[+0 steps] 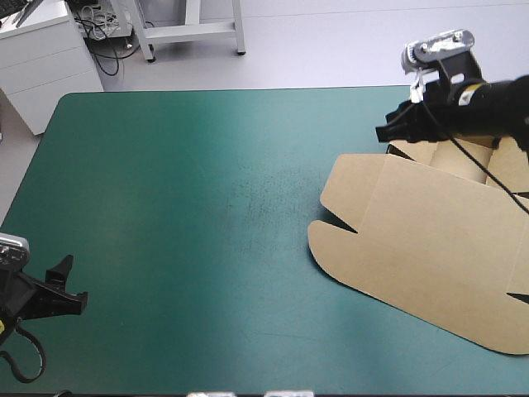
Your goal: Fold the box
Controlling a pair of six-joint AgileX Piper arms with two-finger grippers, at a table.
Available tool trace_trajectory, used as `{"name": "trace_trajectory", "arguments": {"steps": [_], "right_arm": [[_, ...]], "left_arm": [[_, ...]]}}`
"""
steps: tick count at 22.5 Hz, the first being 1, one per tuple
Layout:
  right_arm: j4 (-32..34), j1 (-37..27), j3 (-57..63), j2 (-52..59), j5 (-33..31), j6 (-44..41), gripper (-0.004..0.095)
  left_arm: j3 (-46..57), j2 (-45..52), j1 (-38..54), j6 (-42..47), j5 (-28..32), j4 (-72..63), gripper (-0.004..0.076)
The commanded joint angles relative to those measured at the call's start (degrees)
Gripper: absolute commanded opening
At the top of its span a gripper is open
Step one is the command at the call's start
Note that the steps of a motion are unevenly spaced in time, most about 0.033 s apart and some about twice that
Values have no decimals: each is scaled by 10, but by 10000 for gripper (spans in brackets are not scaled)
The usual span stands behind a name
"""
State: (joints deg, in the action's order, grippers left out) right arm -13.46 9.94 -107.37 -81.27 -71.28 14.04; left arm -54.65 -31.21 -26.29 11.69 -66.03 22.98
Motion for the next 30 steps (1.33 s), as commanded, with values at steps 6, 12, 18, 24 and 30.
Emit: {"name": "trace_trajectory", "arguments": {"steps": [6,12,18,24,30], "right_arm": [[4,48,208,211,106,29,275],[14,48,449,408,201,41,259],[14,48,630,549,235,39,45],[5,48,766,640,261,35,-22],[5,48,812,678,287,30,-22]], "left_arm": [[47,63,-3,29,88,18,434],[112,125,-3,29,138,7,431],[205,160,-3,29,208,-59,430],[286,200,-3,19,232,-118,367],[290,207,-3,17,227,-121,361]]}}
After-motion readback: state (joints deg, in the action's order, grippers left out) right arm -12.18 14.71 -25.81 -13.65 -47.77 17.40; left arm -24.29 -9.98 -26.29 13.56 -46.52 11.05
